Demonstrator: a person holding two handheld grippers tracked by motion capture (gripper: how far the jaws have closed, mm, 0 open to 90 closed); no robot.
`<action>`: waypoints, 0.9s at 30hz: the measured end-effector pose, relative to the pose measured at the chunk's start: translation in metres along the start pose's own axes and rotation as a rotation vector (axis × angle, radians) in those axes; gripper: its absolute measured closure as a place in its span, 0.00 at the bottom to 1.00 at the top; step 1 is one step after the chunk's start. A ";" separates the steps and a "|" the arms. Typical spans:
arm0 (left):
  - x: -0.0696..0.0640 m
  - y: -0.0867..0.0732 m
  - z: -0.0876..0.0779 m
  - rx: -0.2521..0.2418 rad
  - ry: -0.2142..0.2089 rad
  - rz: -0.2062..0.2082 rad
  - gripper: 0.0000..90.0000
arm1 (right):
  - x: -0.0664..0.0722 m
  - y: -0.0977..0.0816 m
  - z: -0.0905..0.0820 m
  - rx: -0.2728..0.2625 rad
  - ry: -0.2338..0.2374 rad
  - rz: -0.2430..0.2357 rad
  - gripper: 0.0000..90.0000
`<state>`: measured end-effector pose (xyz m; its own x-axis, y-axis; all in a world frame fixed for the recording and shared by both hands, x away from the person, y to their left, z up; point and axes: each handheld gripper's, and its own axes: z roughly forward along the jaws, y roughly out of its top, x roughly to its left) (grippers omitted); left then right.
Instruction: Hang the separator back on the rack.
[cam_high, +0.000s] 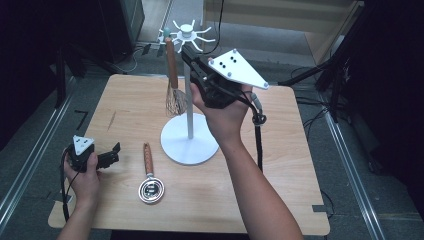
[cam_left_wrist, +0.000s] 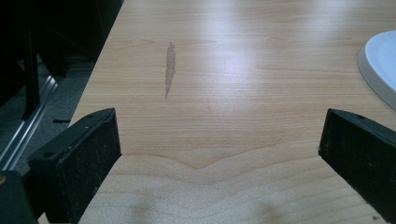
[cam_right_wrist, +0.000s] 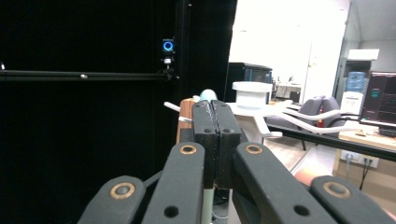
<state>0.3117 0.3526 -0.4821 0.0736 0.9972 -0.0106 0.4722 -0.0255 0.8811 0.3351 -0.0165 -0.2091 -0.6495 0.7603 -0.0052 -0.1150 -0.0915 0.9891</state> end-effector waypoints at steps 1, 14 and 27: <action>0.000 0.000 0.000 0.001 0.000 0.000 0.00 | 0.002 0.000 0.002 0.003 0.004 -0.005 1.00; 0.000 0.000 0.000 0.004 -0.002 0.000 0.00 | 0.011 -0.003 0.012 0.032 0.038 -0.022 1.00; 0.000 0.000 0.000 0.007 0.003 0.007 0.00 | -0.006 -0.030 -0.007 0.077 0.030 -0.007 0.73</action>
<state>0.3115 0.3524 -0.4817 0.0743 0.9972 -0.0032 0.4783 -0.0328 0.8776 0.3374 -0.0232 -0.2397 -0.6711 0.7412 -0.0152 -0.0624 -0.0361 0.9974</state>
